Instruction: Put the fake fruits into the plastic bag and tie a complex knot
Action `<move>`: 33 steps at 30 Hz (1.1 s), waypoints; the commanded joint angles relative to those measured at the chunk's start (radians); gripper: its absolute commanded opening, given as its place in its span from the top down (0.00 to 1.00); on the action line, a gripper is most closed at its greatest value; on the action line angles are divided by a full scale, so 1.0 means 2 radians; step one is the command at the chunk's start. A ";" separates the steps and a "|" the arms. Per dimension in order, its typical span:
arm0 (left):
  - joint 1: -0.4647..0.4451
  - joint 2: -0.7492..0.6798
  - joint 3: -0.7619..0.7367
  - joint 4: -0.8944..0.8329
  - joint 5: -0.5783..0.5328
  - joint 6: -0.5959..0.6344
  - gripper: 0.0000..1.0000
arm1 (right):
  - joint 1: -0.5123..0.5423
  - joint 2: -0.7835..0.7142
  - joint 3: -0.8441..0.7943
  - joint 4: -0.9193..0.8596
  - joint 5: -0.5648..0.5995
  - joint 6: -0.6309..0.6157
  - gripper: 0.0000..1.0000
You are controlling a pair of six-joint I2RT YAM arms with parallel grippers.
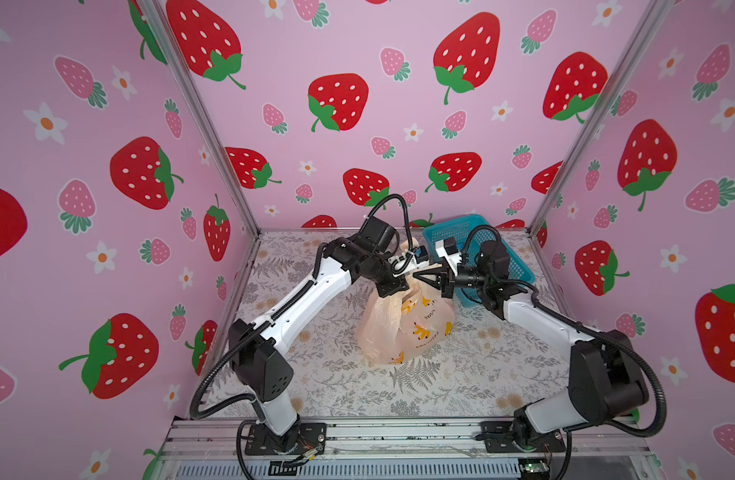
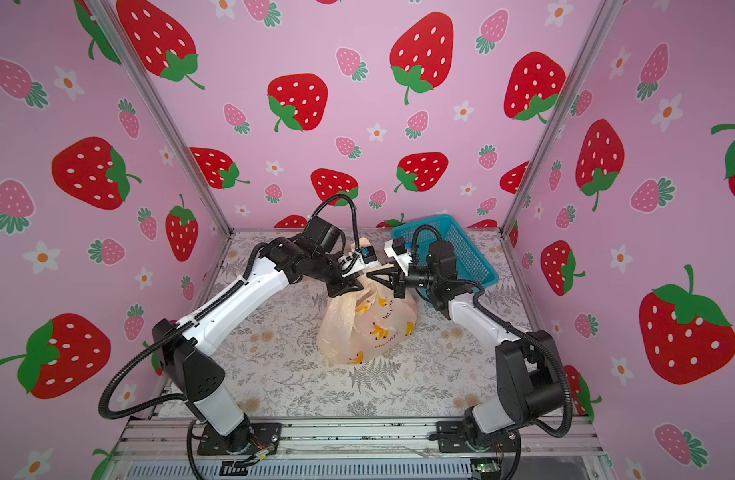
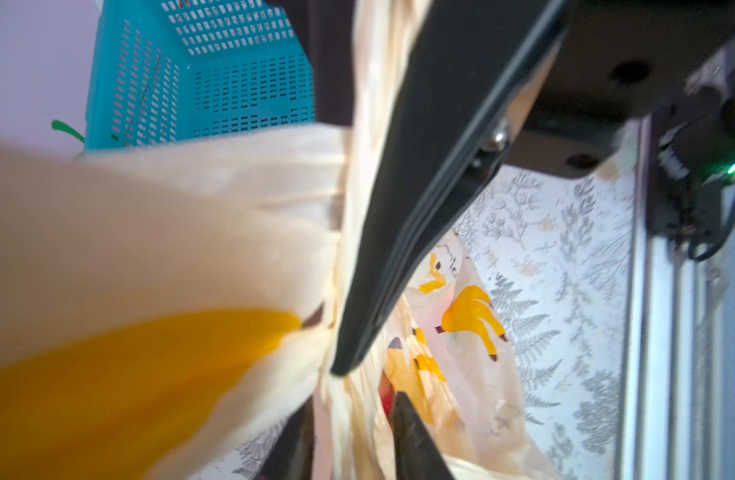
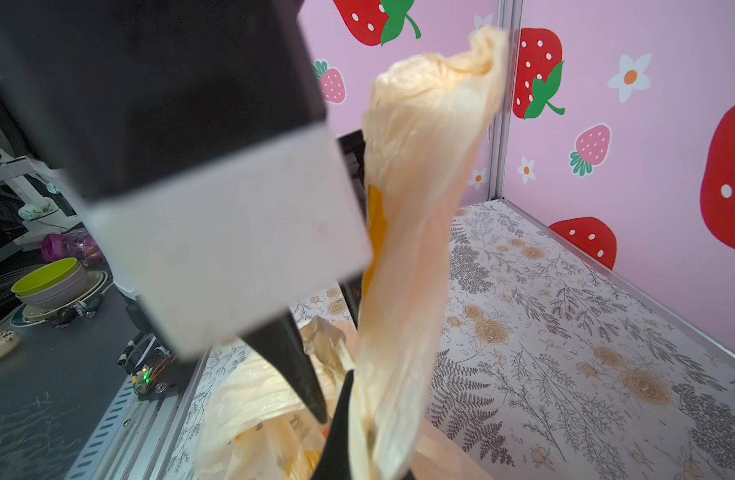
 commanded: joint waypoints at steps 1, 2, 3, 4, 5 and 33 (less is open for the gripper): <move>0.010 -0.044 -0.032 0.042 0.060 -0.066 0.55 | 0.000 -0.021 -0.007 0.000 0.003 -0.007 1.00; 0.017 -0.060 -0.049 0.061 0.078 -0.087 0.53 | 0.000 -0.024 -0.008 -0.001 0.003 -0.006 1.00; 0.022 -0.073 -0.067 0.082 0.095 -0.108 0.51 | 0.000 -0.027 -0.010 -0.001 0.003 -0.006 1.00; 0.030 -0.090 -0.088 0.112 0.112 -0.133 0.50 | 0.000 -0.029 -0.013 -0.001 0.003 -0.005 1.00; 0.038 -0.105 -0.109 0.144 0.125 -0.165 0.47 | 0.000 -0.033 -0.016 -0.001 0.003 -0.004 1.00; 0.046 -0.081 -0.117 0.333 0.169 -0.383 1.00 | 0.013 -0.044 -0.038 -0.018 0.086 0.058 0.97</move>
